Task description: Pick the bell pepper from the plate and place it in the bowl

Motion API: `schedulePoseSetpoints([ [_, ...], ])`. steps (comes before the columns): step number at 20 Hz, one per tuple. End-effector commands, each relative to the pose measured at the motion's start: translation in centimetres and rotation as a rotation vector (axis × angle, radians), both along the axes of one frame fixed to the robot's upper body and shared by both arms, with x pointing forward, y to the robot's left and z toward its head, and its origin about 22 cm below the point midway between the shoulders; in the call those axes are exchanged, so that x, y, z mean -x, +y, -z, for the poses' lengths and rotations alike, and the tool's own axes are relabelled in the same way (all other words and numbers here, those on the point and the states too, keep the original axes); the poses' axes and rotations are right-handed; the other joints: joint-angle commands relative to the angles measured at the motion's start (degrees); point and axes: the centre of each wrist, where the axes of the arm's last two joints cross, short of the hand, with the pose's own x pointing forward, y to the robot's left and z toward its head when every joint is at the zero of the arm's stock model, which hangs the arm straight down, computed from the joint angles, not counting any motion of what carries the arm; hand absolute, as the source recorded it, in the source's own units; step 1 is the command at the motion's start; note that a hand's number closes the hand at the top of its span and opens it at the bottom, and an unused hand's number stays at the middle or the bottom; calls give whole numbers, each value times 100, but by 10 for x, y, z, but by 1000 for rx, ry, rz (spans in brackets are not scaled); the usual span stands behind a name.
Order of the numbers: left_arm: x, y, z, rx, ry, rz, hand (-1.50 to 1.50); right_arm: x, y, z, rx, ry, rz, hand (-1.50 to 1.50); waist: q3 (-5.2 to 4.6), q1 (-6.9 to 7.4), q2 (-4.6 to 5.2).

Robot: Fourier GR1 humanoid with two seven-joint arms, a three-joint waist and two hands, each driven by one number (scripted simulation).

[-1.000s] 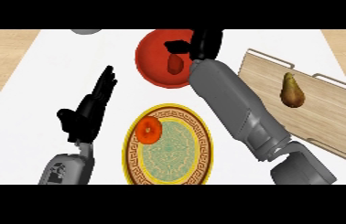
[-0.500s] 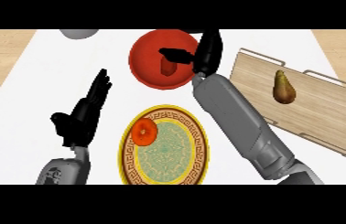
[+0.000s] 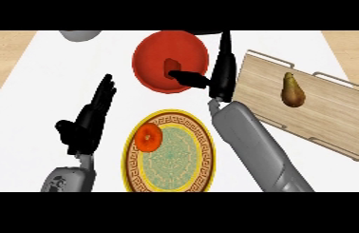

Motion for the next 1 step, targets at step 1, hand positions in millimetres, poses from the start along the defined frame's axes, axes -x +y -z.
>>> schedulePoseSetpoints([
  [1, -9, -18, -24, 3, -3, 13, 0, 15, 0, 10, 5, -4, -21, -150, 1, 15, 5],
])
